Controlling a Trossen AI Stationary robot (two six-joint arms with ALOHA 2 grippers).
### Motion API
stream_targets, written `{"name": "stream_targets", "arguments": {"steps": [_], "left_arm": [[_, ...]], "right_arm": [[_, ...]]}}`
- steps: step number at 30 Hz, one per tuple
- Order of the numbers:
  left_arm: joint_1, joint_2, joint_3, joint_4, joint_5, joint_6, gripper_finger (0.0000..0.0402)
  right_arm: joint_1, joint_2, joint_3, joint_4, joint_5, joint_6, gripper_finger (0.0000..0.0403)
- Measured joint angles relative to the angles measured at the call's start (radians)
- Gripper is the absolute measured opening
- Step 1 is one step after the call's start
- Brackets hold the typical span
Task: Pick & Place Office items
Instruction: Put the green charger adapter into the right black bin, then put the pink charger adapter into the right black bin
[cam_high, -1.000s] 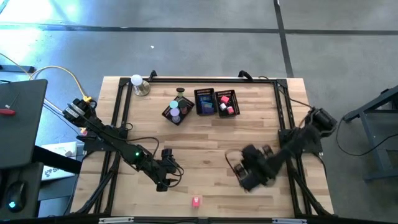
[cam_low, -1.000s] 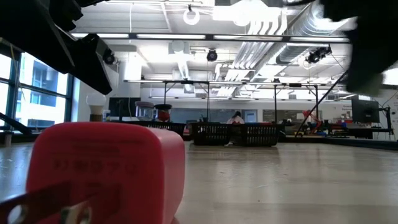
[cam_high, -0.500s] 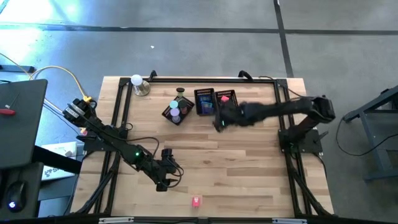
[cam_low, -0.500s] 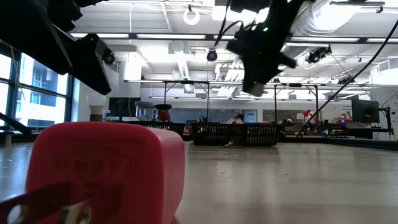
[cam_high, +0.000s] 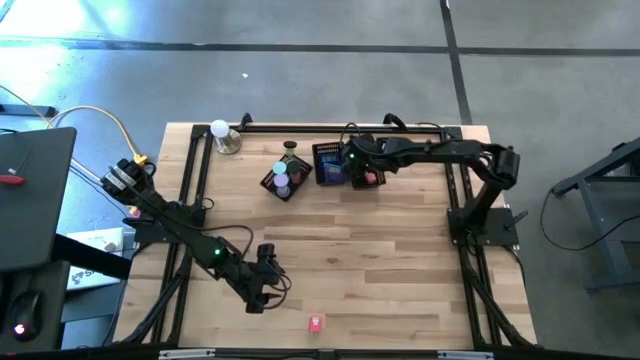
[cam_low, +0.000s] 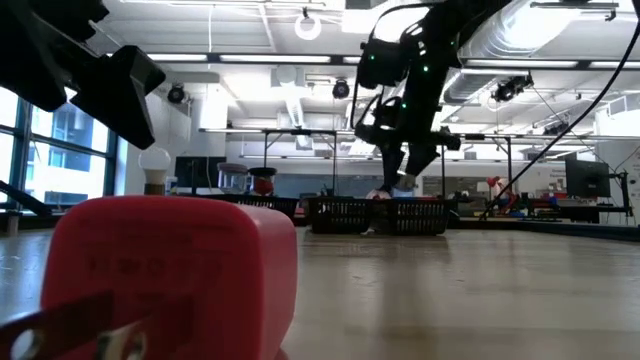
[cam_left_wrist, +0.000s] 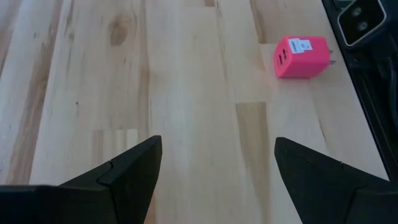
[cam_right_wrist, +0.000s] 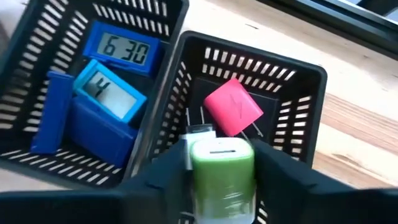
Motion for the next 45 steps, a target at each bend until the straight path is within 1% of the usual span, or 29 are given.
{"name": "stream_targets", "arguments": {"steps": [3, 5, 7, 10, 14, 18, 21, 25, 27, 30, 34, 39, 42, 45], "left_arm": [[-0.010, 0.000, 0.000, 0.000, 0.000, 0.000, 0.0305], [-0.014, 0.000, 0.000, 0.000, 0.000, 0.000, 0.0305], [-0.017, 0.000, 0.000, 0.000, 0.000, 0.000, 0.0305], [-0.017, 0.000, 0.000, 0.000, 0.000, 0.000, 0.0305], [-0.015, 0.000, 0.000, 0.000, 0.000, 0.015, 0.0305], [-0.014, 0.000, 0.000, 0.001, -0.005, 0.022, 0.0305], [-0.009, 0.000, 0.000, 0.002, -0.005, 0.004, 0.0305], [-0.008, 0.000, -0.001, 0.018, -0.008, -0.033, 0.0305], [-0.009, 0.000, -0.001, 0.039, -0.008, -0.042, 0.0305], [-0.009, 0.000, -0.001, 0.071, -0.008, -0.042, 0.0305], [-0.005, 0.000, -0.001, 0.104, -0.008, -0.043, 0.0305], [0.020, 0.000, -0.001, 0.111, -0.009, -0.033, 0.0305], [0.040, 0.000, -0.001, 0.162, -0.005, 0.082, 0.0305], [0.044, 0.000, 0.001, 0.221, 0.047, 0.277, 0.0305]], "right_arm": [[-0.009, 0.011, 0.000, 0.006, 0.004, 0.000, 0.0222], [-0.009, 0.012, 0.000, 0.013, 0.006, -0.001, 0.0261], [-0.006, 0.010, 0.000, 0.035, 0.010, -0.004, 0.0290], [0.004, 0.003, 0.000, 0.047, 0.007, -0.025, 0.0319], [0.025, -0.023, 0.000, 0.035, -0.001, -0.079, 0.0338], [0.075, -0.091, 0.000, -0.012, 0.002, -0.078, 0.0341], [0.146, -0.159, 0.000, -0.063, 0.003, -0.040, 0.0339], [0.300, -0.243, 0.000, -0.147, 0.036, 0.040, 0.0338], [0.394, -0.270, 0.000, -0.182, 0.079, 0.096, 0.0339], [0.554, -0.292, 0.000, -0.205, 0.173, 0.195, 0.0337], [0.768, -0.287, 0.000, -0.205, 0.334, 0.315, 0.0338], [0.965, -0.246, 0.000, -0.207, 0.547, 0.453, 0.0337], [1.045, -0.211, 0.000, -0.207, 0.637, 0.511, 0.0339], [1.096, -0.183, 0.000, -0.206, 0.687, 0.524, 0.0338]]}}
